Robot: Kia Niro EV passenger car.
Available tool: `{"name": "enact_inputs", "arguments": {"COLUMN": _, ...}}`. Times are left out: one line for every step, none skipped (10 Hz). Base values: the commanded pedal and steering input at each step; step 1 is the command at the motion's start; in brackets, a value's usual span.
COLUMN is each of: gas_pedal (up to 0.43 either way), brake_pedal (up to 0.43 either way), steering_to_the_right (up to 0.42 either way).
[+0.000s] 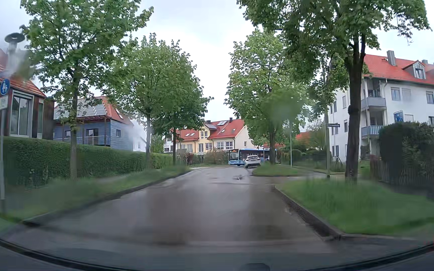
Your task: Follow the waypoints while adhering to traffic rules and regulations
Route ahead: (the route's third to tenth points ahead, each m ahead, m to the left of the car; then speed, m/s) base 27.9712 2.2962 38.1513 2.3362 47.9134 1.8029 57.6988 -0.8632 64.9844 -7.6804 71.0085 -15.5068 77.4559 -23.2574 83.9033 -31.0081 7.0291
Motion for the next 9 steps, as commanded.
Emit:
{"name": "enact_inputs", "arguments": {"gas_pedal": 0.098, "brake_pedal": 0.000, "steering_to_the_right": 0.010}}
{"name": "enact_inputs", "arguments": {"gas_pedal": 0.098, "brake_pedal": 0.000, "steering_to_the_right": 0.010}}
{"name": "enact_inputs", "arguments": {"gas_pedal": 0.098, "brake_pedal": 0.000, "steering_to_the_right": 0.010}}
{"name": "enact_inputs", "arguments": {"gas_pedal": 0.098, "brake_pedal": 0.000, "steering_to_the_right": 0.010}}
{"name": "enact_inputs", "arguments": {"gas_pedal": 0.098, "brake_pedal": 0.000, "steering_to_the_right": 0.010}}
{"name": "enact_inputs", "arguments": {"gas_pedal": 0.098, "brake_pedal": 0.000, "steering_to_the_right": 0.010}}
{"name": "enact_inputs", "arguments": {"gas_pedal": 0.098, "brake_pedal": 0.000, "steering_to_the_right": 0.010}}
{"name": "enact_inputs", "arguments": {"gas_pedal": 0.098, "brake_pedal": 0.000, "steering_to_the_right": 0.009}}
{"name": "enact_inputs", "arguments": {"gas_pedal": 0.098, "brake_pedal": 0.000, "steering_to_the_right": 0.008}}
